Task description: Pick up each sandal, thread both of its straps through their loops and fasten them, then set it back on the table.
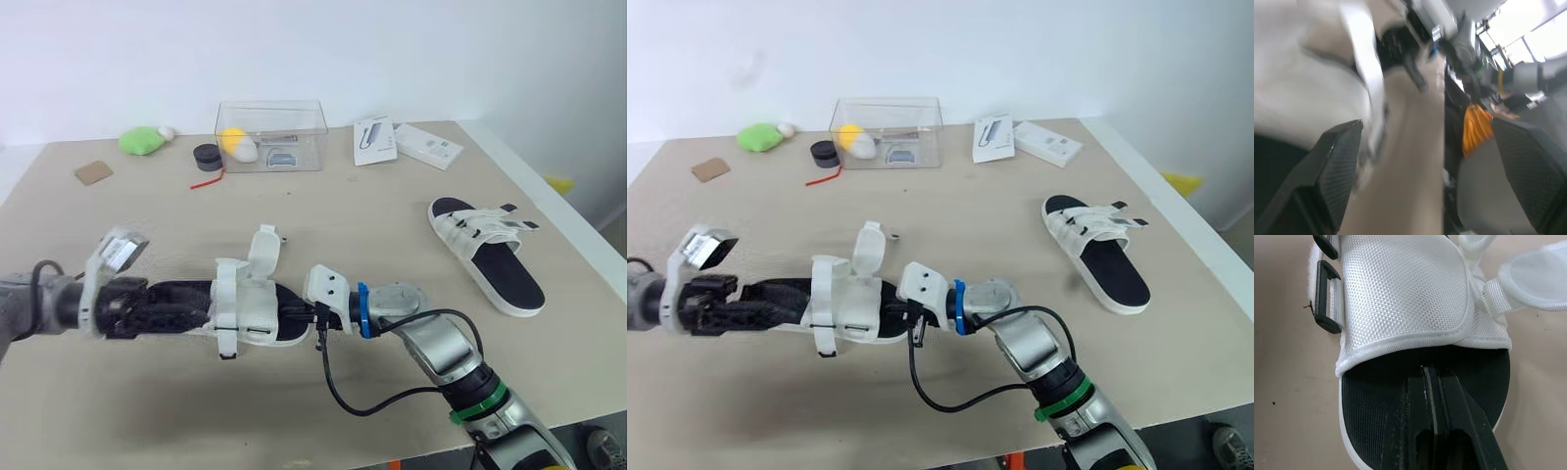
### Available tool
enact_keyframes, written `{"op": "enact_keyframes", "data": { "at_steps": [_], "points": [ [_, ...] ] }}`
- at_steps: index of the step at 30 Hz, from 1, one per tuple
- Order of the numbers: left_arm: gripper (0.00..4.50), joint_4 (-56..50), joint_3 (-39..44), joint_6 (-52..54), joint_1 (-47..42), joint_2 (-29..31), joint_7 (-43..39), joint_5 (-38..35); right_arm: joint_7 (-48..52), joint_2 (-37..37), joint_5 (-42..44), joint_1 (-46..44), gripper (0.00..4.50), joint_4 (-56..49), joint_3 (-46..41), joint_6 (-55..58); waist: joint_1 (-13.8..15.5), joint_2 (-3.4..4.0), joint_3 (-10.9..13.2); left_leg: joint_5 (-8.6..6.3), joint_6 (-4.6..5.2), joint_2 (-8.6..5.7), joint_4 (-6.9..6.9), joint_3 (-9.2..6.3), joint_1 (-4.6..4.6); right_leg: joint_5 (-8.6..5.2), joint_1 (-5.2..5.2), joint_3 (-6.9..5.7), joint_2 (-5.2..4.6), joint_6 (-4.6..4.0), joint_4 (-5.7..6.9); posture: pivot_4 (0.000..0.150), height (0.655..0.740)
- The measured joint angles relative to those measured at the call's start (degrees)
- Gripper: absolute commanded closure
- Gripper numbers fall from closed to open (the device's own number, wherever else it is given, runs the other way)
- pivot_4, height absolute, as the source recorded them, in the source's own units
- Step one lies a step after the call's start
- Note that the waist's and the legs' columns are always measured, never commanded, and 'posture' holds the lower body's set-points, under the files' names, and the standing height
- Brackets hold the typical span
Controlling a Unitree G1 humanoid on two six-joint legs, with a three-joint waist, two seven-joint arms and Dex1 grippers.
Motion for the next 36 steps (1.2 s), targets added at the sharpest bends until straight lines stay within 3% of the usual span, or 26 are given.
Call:
{"op": "enact_keyframes", "data": {
  "at_steps": [4, 11, 19, 26, 28, 36],
  "points": [
    [0.08, -2.8, -0.7, -6.4, 9.5, 1.4, -1.9, 5.1, 0.7, -0.5, 0.0, 0.0, 4.50, 0.1, -0.4, 0.0, 0.3, -0.05, 0.0, -0.08, -0.14, 0.01, 0.00, 0.03, 0.05, -0.14, 0.01, -0.10, -0.04, -0.08, 0.04, 0.150, 0.7400],
    [0.08, -3.5, -5.8, -12.3, 4.4, -8.1, 6.1, 8.4, 1.0, -0.3, 0.0, -0.7, 4.50, 0.5, -0.1, 0.0, 0.4, -0.04, -0.1, -0.07, -0.14, -0.03, 0.04, 0.07, 0.09, -0.10, 0.09, -0.08, 0.02, -0.05, 0.07, 0.150, 0.7400],
    [0.08, -3.6, -11.6, -15.5, 3.8, -12.3, 10.5, 12.4, 1.4, -0.4, 0.0, -0.7, 4.50, 0.4, 0.1, -0.1, 0.3, -0.10, -0.2, -0.15, -0.23, 0.00, 0.01, 0.04, 0.08, -0.08, 0.08, -0.06, 0.06, 0.17, 0.08, 0.150, 0.7400],
    [3.29, -3.4, -11.1, -13.2, 2.0, -14.1, 12.7, 9.6, 1.3, -0.4, 0.0, -0.7, 4.50, 0.3, 0.0, 0.0, 0.3, -0.11, -0.2, -0.15, -0.23, -0.02, 0.03, 0.06, 0.09, -0.07, 0.09, -0.02, 0.04, 0.20, 0.08, 0.150, 0.7400],
    [4.39, -3.4, -10.6, -12.2, 1.8, -14.1, 12.7, 8.5, 1.4, -0.4, 0.0, -0.7, 4.50, 0.3, 0.1, 0.0, 0.3, -0.11, -0.2, -0.15, -0.23, -0.02, 0.03, 0.05, 0.09, -0.07, 0.09, -0.04, 0.05, 0.20, 0.08, 0.150, 0.7400],
    [4.46, -8.0, -11.4, -11.5, 8.7, -7.2, 8.2, 7.1, 1.5, -0.4, 0.0, -0.5, 4.50, 0.2, 0.1, 0.0, 0.2, -0.10, -0.2, -0.22, -0.35, 0.03, -0.01, 0.04, 0.09, -0.20, 0.06, -0.05, 0.05, 0.14, 0.08, 0.150, 0.7400]
  ]
}}
